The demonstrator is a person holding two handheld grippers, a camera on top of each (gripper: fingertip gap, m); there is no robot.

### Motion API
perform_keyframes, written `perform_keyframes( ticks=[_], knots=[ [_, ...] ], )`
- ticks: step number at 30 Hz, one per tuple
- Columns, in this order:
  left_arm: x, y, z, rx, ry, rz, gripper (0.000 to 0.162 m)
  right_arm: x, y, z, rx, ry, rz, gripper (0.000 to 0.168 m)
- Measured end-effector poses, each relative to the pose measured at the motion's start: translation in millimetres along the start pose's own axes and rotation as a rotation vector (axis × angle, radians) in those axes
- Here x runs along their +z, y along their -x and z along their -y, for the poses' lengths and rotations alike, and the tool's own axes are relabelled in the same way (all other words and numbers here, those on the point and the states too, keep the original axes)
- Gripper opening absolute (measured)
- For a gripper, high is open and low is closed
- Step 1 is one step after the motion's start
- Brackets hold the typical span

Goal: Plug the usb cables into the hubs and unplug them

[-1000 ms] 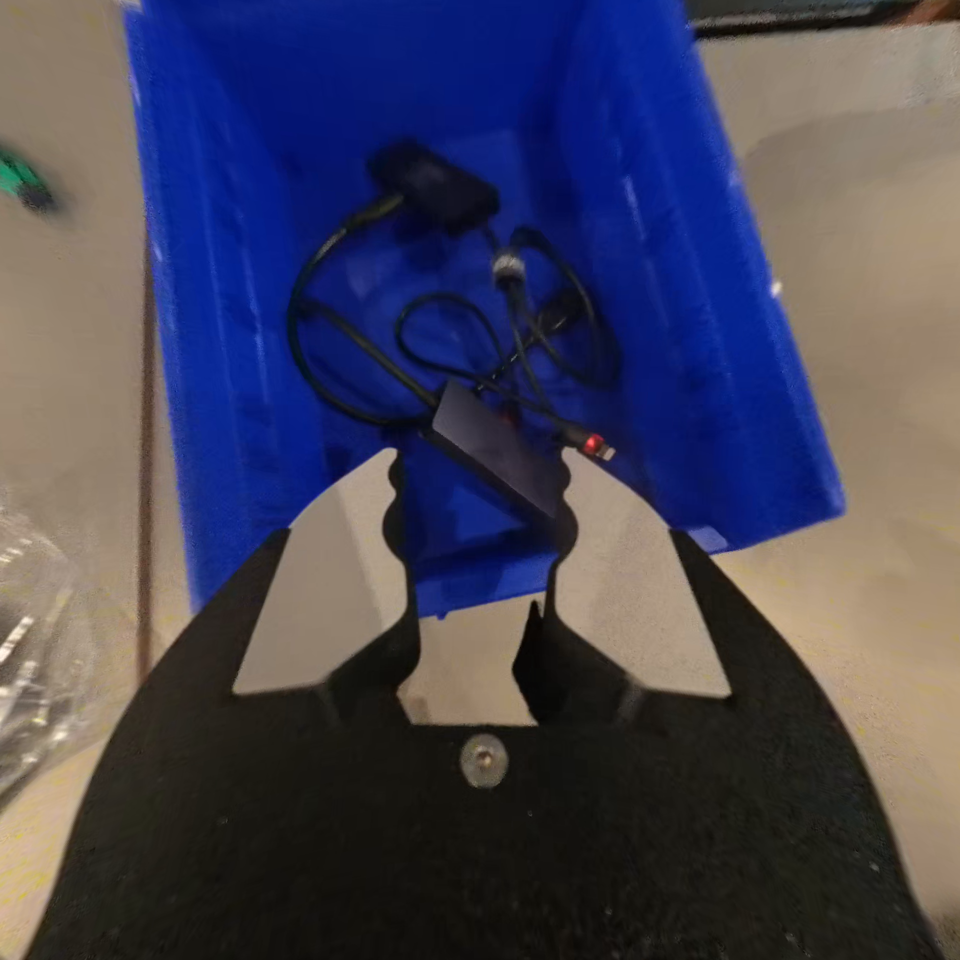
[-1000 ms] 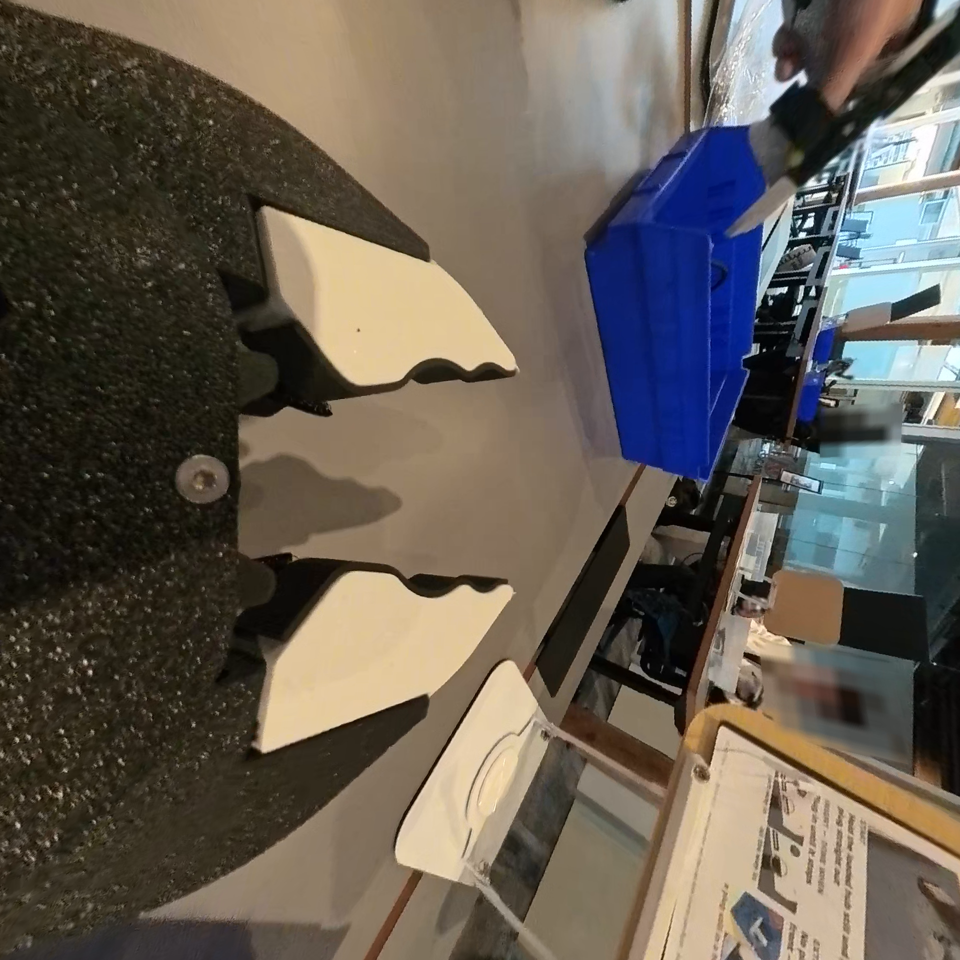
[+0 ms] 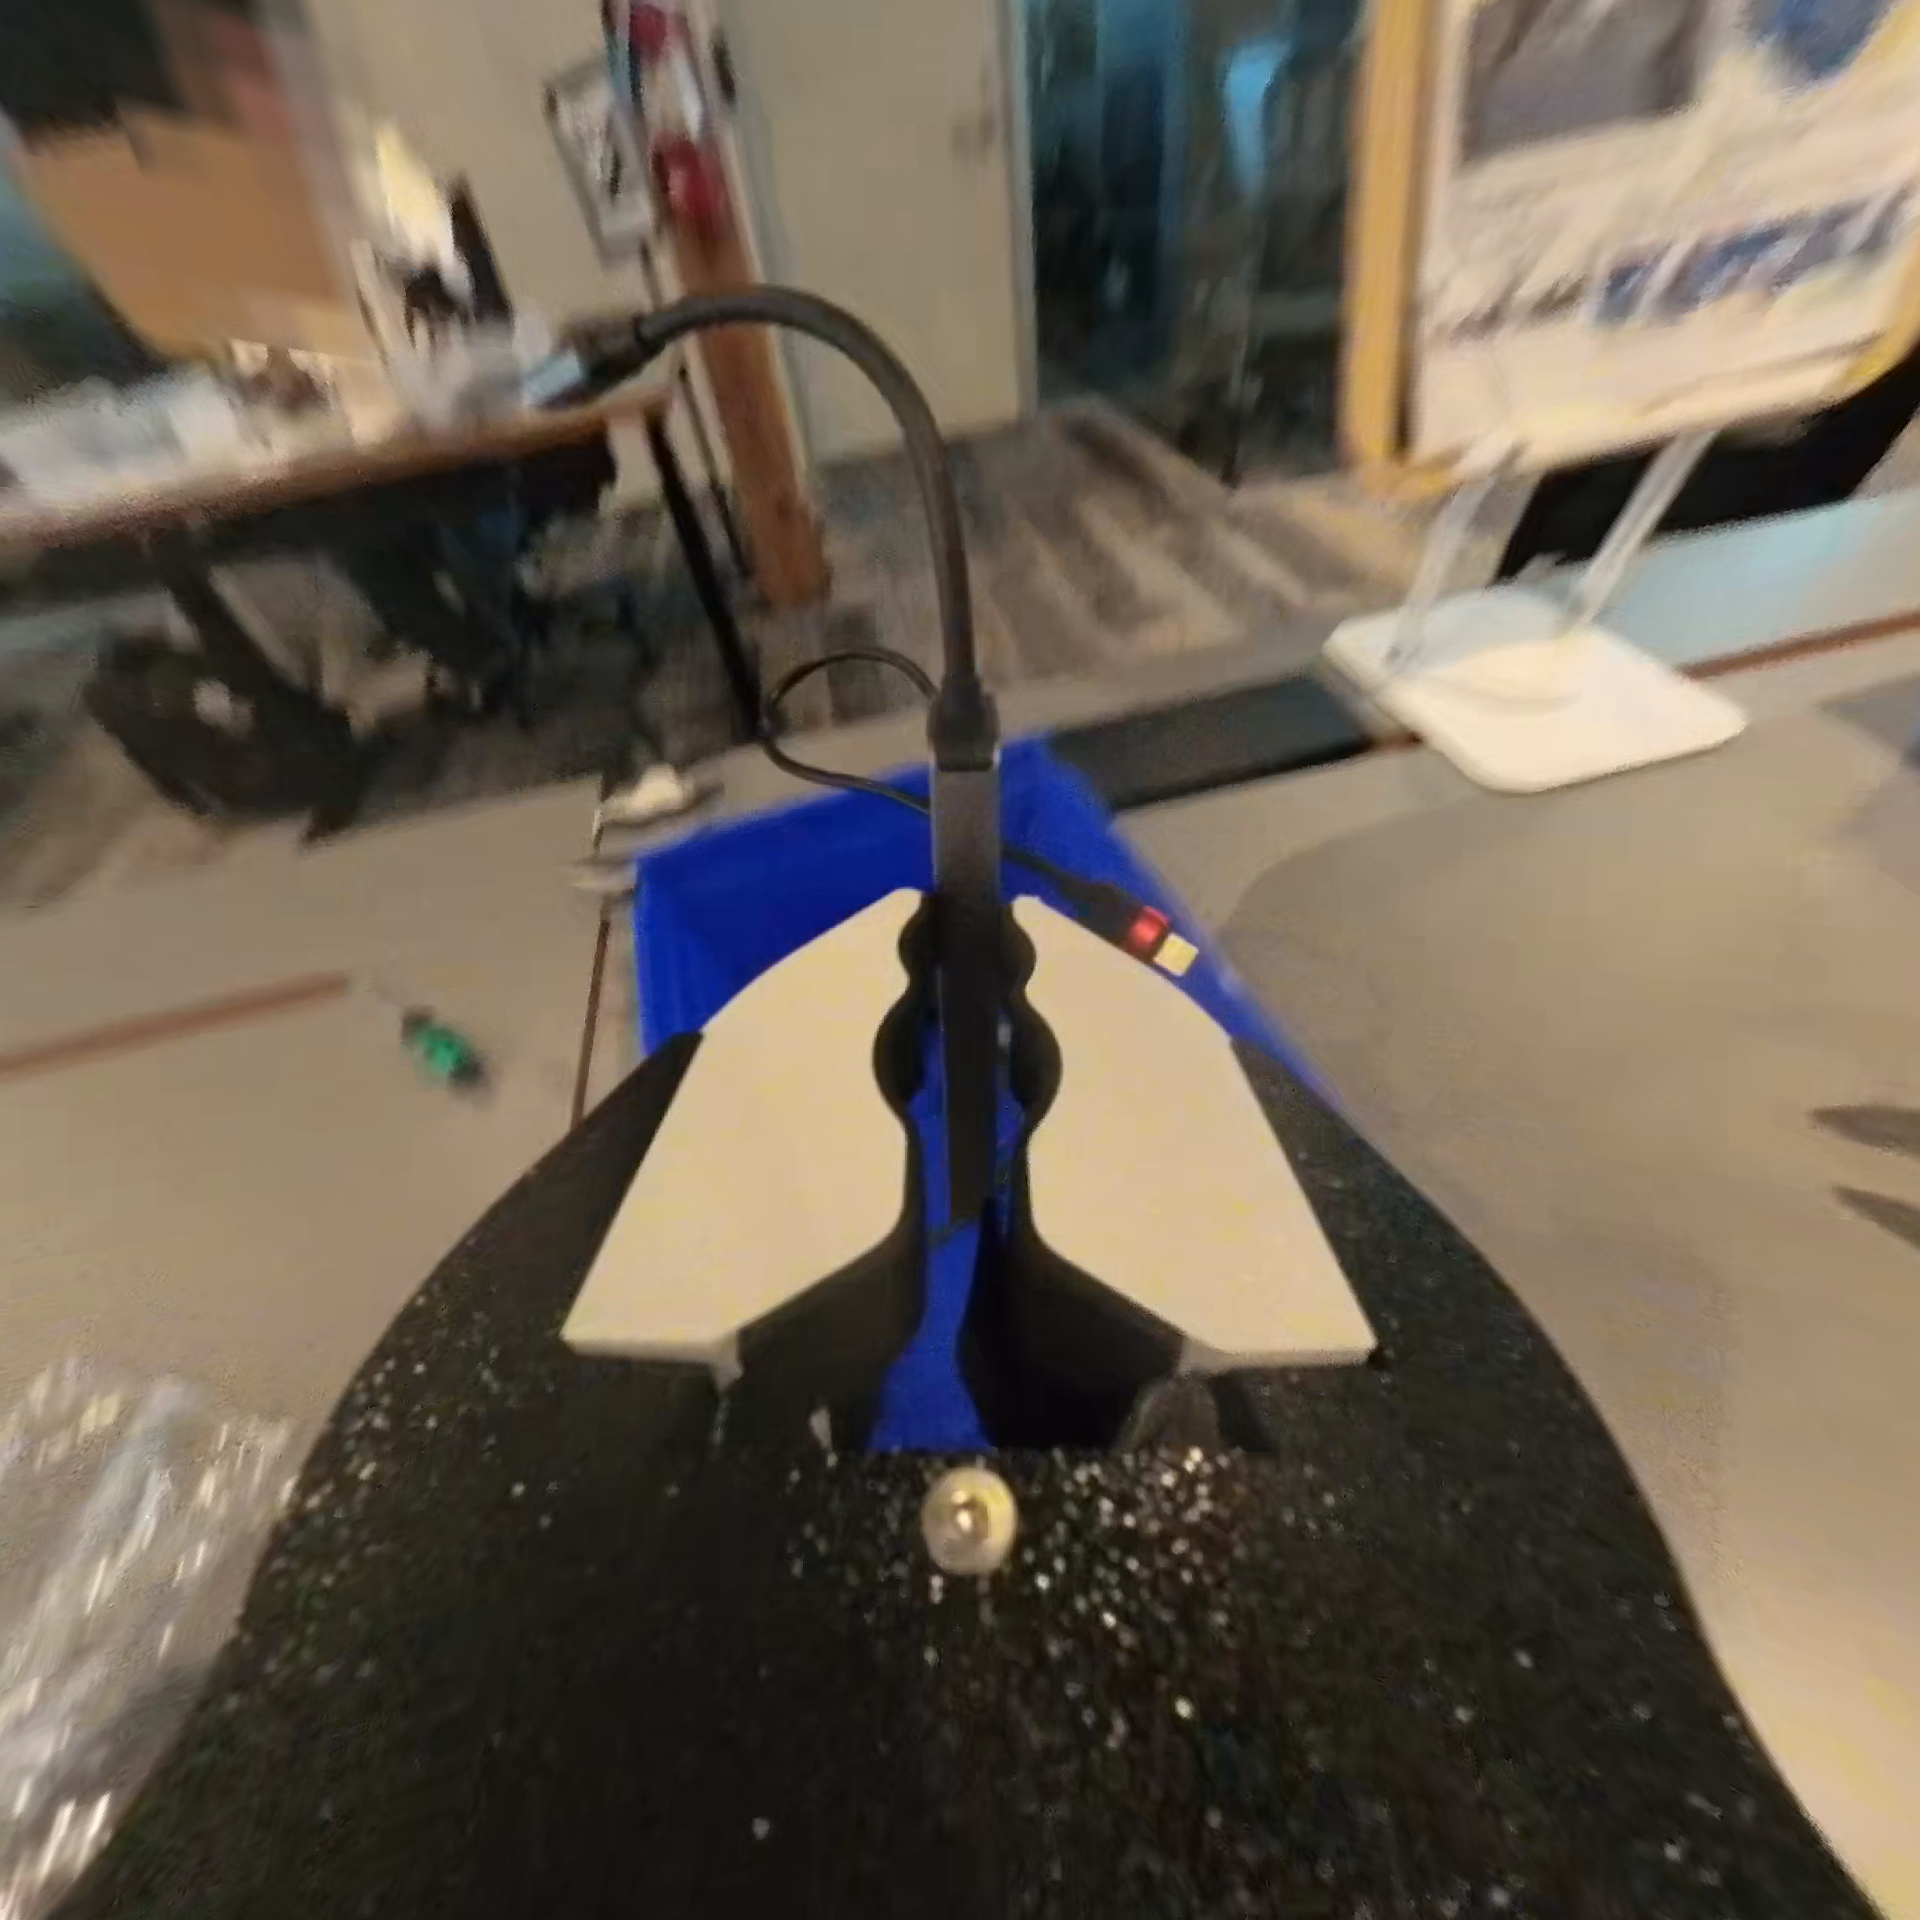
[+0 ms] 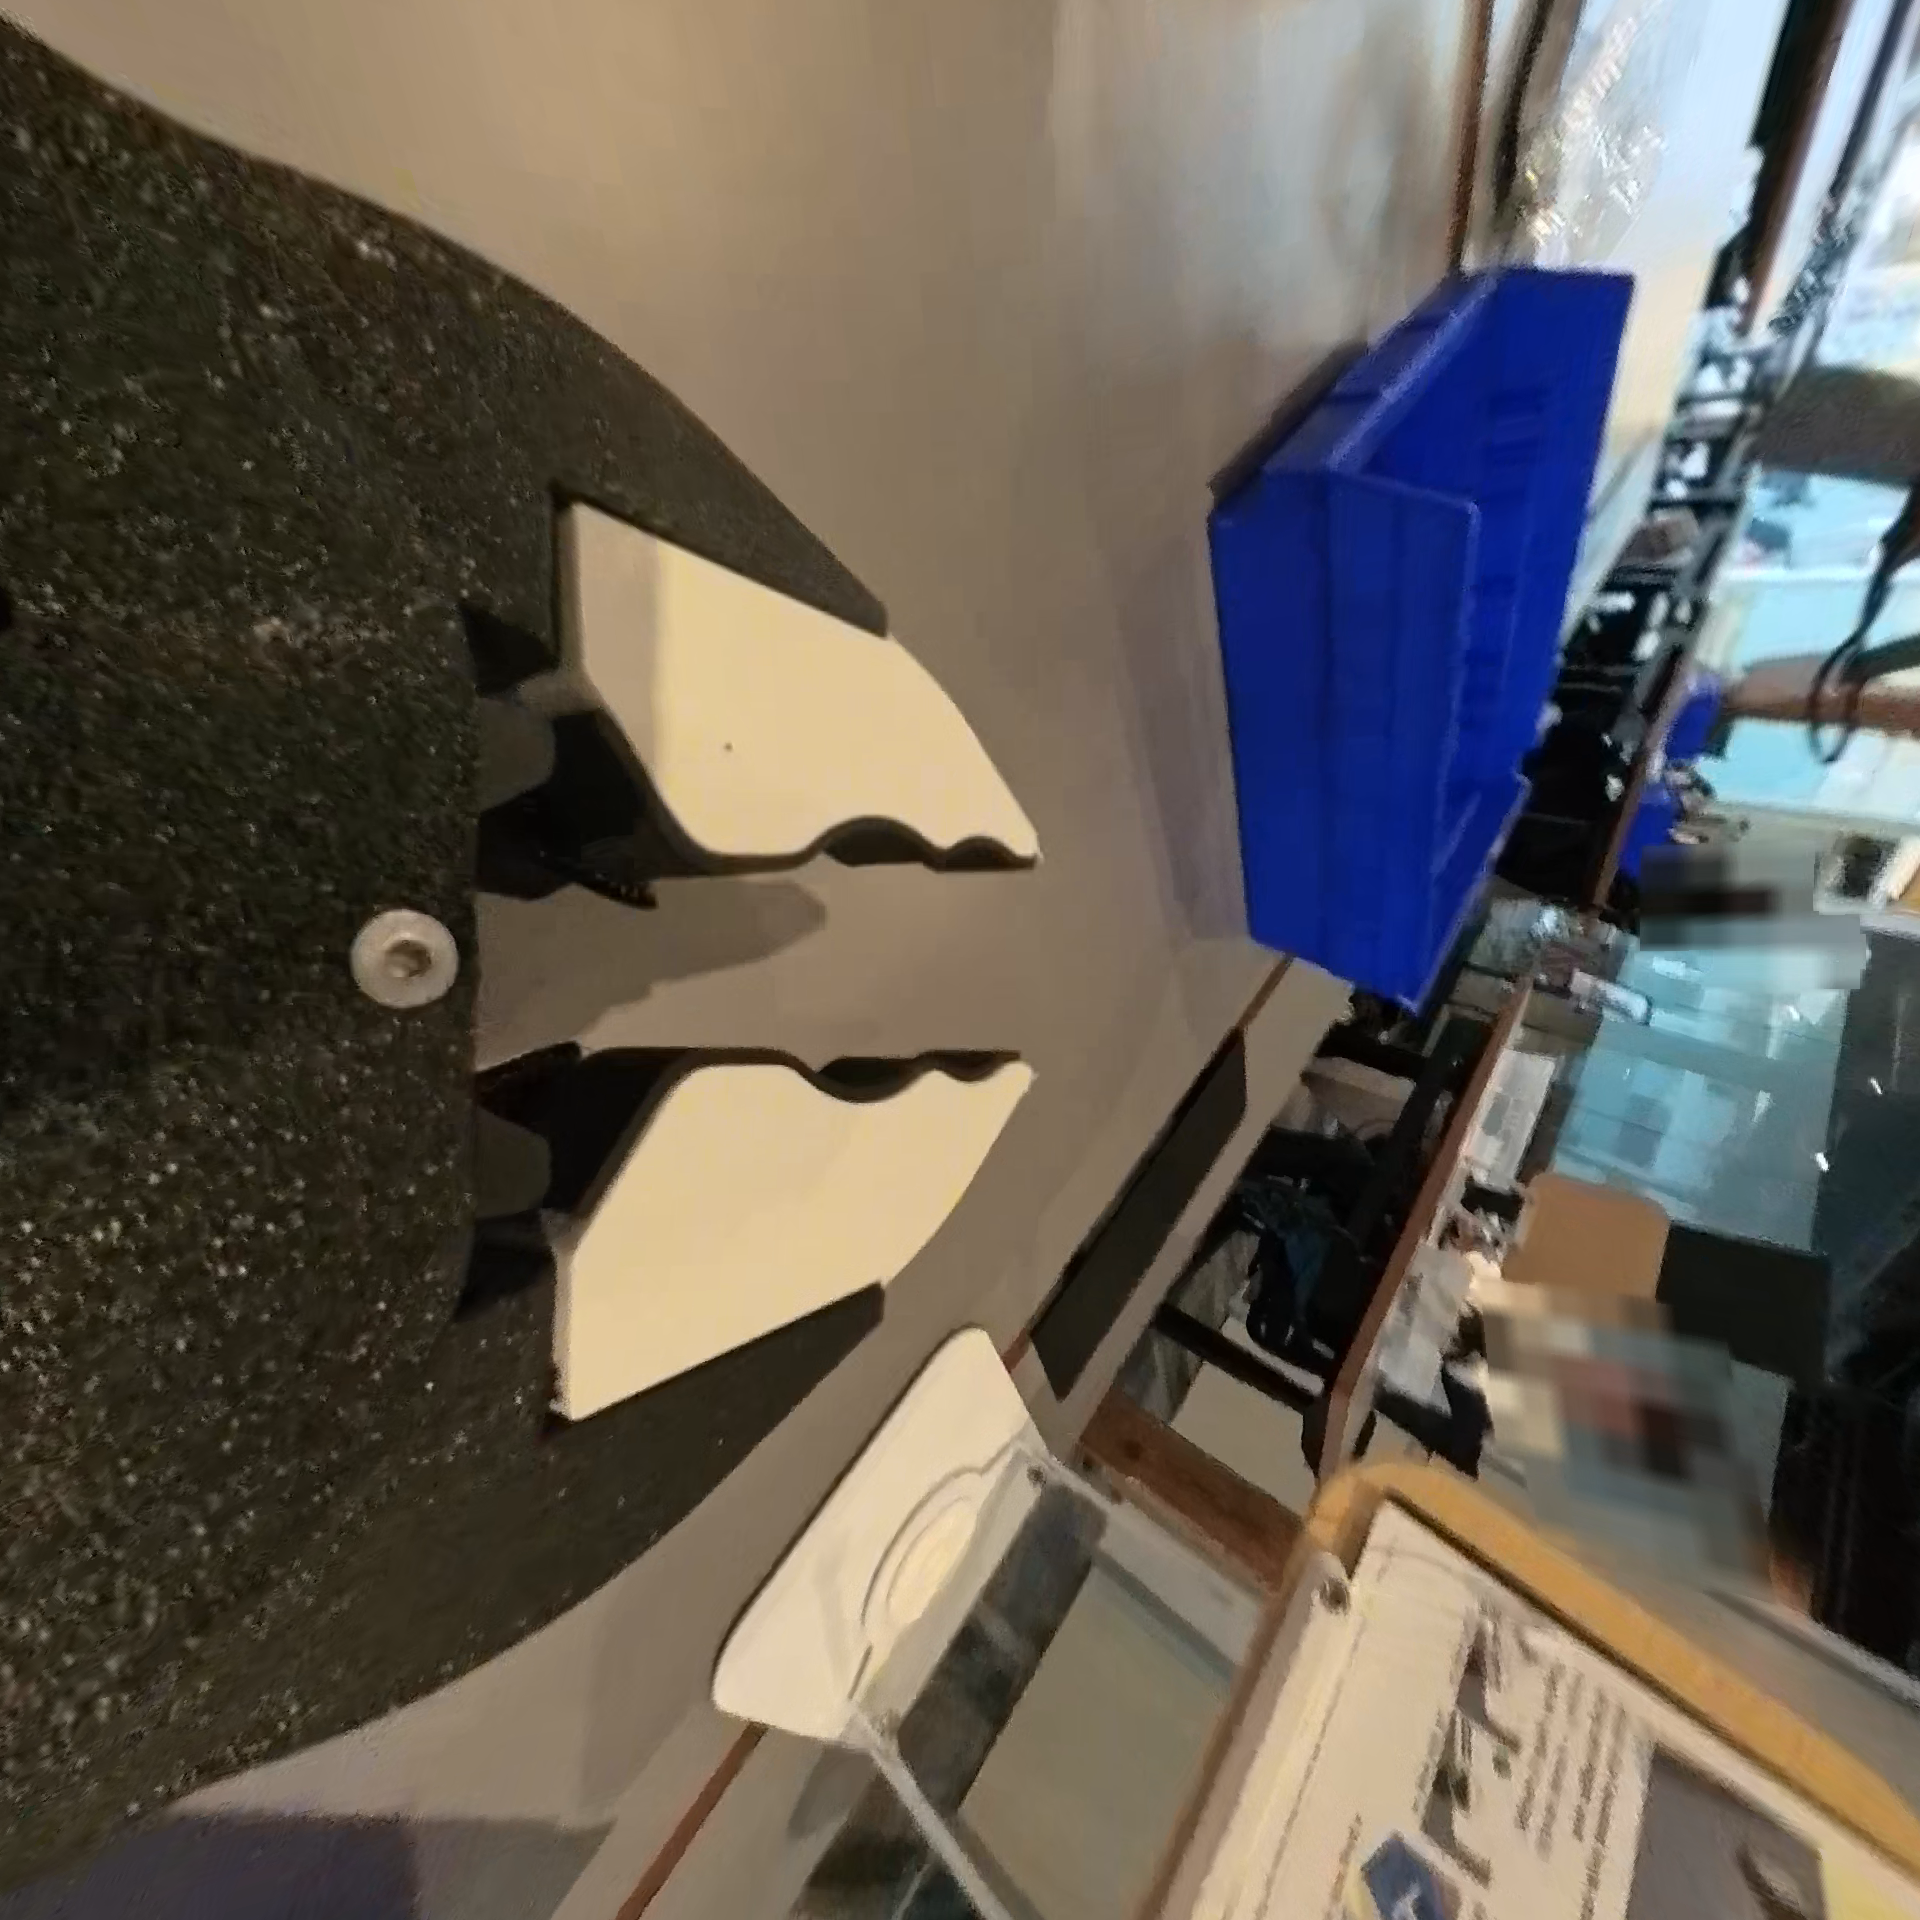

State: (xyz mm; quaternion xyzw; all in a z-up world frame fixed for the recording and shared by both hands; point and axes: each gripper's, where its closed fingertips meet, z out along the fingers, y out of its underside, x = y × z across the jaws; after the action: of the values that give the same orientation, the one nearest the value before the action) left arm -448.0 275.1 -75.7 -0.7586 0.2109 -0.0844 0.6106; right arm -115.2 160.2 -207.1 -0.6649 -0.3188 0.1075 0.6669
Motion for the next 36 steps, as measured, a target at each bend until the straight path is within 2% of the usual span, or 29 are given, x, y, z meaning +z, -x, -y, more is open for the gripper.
perform_keyframes(
  ticks=[2,5,8,11,13,15,16,19,23,25,30,36],
  knots=[
    [-12.7,-23.4,34.2,-0.011,-0.111,-0.096,0.011,-0.7,-4.0,18.4,0.017,-0.053,0.0,0.03],
    [-17.9,-85.5,66.2,-0.059,-0.197,-0.373,0.011,-6.0,14.3,66.4,0.106,-0.181,0.197,0.035],
    [-14.3,-156.4,74.5,-0.141,-0.233,-0.659,0.011,-5.6,24.6,106.1,0.231,-0.281,0.358,0.029],
    [-0.2,-215.6,63.6,-0.218,-0.227,-0.85,0.011,-7.0,20.1,128.1,0.361,-0.381,0.449,0.036],
    [15.1,-240.9,46.7,-0.193,-0.186,-0.858,0.011,-10.0,6.3,121.9,0.429,-0.357,0.431,0.037],
    [32.1,-253.5,29.6,-0.101,-0.147,-0.782,0.011,-8.4,-7.3,93.2,0.384,-0.225,0.376,0.036],
    [33.6,-264.2,24.5,-0.093,-0.135,-0.812,0.011,-8.3,-11.9,81.2,0.378,-0.189,0.365,0.034],
    [26.0,-300.1,22.8,-0.229,-0.143,-1.06,0.011,-14.2,-3.8,75.9,0.586,-0.23,0.563,0.03],
    [25.5,-327.3,12.1,-0.309,-0.147,-1.203,0.011,-12.8,-0.1,77.2,0.726,-0.336,0.675,0.033],
    [25.7,-333.7,6.2,-0.373,-0.141,-1.252,0.011,-18.1,-5.0,83.4,0.781,-0.426,0.702,0.028],
    [23.2,-344.0,-4.2,-0.491,-0.155,-1.363,0.011,-16.9,-7.5,77.8,0.802,-0.422,0.696,0.008],
    [29.2,-342.4,-7.4,-0.523,-0.204,-1.324,0.013,-11.5,-8.1,72.2,0.802,-0.419,0.656,0.007]
  ],
)
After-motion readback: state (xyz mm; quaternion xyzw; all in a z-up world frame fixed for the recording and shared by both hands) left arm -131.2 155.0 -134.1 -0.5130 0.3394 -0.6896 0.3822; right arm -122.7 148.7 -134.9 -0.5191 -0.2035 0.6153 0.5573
